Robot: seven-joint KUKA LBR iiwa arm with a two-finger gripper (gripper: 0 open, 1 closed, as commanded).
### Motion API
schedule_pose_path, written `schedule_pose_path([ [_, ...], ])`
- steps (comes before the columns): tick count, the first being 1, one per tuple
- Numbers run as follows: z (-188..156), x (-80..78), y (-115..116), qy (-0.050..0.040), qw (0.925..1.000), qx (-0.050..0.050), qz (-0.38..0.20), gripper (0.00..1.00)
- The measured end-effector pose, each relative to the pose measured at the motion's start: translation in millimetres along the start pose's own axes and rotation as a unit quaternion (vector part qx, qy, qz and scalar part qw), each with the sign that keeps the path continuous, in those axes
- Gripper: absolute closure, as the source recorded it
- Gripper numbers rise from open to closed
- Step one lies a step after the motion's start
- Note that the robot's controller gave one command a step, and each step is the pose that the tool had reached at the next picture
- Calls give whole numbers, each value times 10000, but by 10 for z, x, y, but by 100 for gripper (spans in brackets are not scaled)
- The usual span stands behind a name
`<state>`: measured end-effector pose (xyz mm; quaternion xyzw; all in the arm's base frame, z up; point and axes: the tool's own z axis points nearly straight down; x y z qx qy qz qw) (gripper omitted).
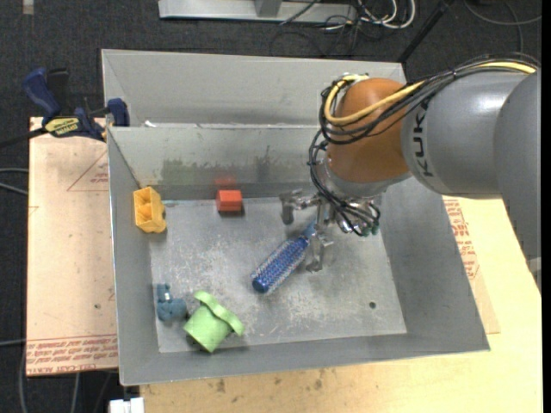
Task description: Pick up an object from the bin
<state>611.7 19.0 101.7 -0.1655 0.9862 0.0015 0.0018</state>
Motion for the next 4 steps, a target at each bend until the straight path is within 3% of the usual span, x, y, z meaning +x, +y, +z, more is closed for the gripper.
schedule_pose_path([
  [1,15,-151,185,1,9978,8,-663,0],
  [2,323,-112,253,18,9800,0,-1988,0],
  [3,319,-119,256,6,9803,-4,-1976,0],
  [4,329,-114,258,11,9804,-9,-1971,100],
])
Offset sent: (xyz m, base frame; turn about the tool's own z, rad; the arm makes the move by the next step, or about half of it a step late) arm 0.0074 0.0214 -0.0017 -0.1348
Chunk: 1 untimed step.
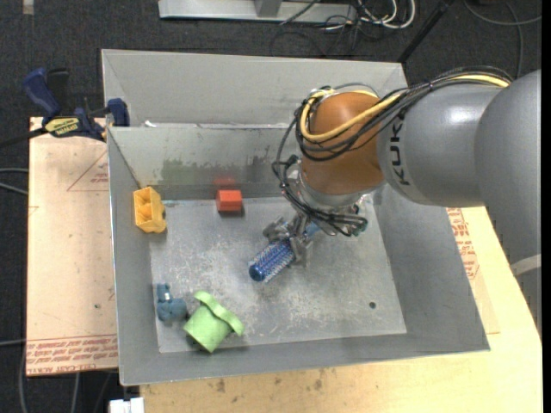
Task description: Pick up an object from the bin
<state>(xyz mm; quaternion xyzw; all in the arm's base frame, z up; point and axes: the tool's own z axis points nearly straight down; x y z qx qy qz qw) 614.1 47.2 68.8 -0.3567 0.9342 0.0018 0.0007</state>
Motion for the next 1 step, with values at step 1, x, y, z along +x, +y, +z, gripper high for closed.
schedule_pose_path([
  [1,-174,-7,1,-2,10000,13,8,100],
])
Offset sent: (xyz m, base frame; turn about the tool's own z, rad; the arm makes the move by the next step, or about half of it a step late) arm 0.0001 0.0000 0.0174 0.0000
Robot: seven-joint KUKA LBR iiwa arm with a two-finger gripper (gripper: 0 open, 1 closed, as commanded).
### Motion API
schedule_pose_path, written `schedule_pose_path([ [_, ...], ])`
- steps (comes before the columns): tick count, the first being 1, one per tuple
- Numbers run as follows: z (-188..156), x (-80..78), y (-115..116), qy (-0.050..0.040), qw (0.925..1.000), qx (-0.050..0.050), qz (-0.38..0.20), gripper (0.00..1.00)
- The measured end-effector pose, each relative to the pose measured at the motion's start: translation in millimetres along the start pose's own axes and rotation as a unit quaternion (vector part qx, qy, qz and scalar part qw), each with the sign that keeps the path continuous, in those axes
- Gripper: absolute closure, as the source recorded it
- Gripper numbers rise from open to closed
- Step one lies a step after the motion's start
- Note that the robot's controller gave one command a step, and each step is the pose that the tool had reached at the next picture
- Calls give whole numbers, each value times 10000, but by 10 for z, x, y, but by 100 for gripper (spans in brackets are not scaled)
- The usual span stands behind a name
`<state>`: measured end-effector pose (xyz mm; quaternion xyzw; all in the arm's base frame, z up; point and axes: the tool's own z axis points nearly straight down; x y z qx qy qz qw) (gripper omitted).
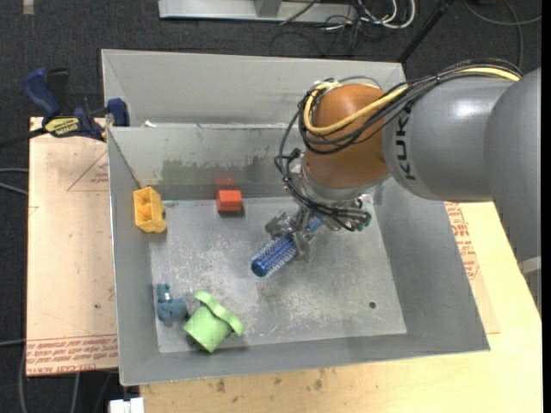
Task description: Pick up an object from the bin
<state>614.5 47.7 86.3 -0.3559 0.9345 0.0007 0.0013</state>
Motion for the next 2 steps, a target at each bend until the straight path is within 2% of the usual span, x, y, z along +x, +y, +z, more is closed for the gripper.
schedule_pose_path([
  [2,-1018,-38,-8,-18,10000,20,21,100],
])
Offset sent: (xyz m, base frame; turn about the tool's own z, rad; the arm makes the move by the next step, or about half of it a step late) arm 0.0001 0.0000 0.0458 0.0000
